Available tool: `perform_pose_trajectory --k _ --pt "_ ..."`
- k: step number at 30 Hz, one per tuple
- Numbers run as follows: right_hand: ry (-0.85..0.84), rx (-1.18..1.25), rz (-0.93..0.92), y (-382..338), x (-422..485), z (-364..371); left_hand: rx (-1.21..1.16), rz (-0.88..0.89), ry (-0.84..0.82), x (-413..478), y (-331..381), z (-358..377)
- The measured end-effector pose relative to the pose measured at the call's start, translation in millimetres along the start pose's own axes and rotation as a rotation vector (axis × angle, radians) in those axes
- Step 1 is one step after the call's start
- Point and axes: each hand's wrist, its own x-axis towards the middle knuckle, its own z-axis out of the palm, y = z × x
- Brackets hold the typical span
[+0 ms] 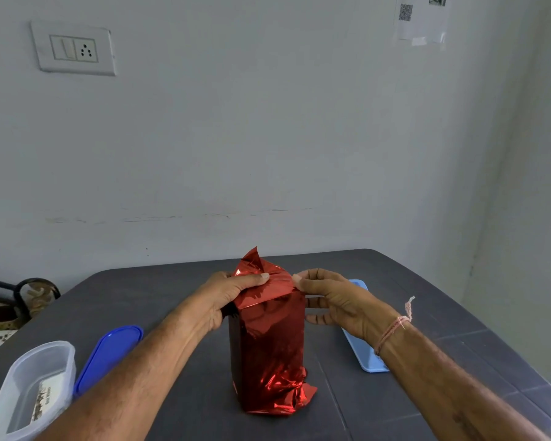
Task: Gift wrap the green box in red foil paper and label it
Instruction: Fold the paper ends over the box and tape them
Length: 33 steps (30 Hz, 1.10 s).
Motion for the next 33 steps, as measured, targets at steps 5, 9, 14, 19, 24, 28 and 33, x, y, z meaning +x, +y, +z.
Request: perform_pose_trajectory --k 5,9,14,19,24,28,33 --pt "0.047 0.229 0.032 6 -3 -11 -0.016 0.010 -0.014 -1 -2 -2" --pt "0.026 0.251 0.022 12 -6 -13 -0.014 0.013 -0.027 2 -3 -5" --pt "-0.025 0.196 -0.038 20 -11 -12 -0.020 0.019 -0.023 4 -4 -4" --pt "-0.043 0.151 -0.076 23 -13 -9 -0.007 0.030 -0.016 2 -4 -2" --pt "-0.026 0.031 -0.081 18 -16 -2 -0.011 0.029 -0.004 2 -4 -2" --pt "0.053 0.022 -0.078 16 -14 3 0.012 0.020 -0.009 2 -2 -4" --pt "0.097 0.011 -0.116 13 -13 4 0.178 0.088 -0.031 5 6 -8"
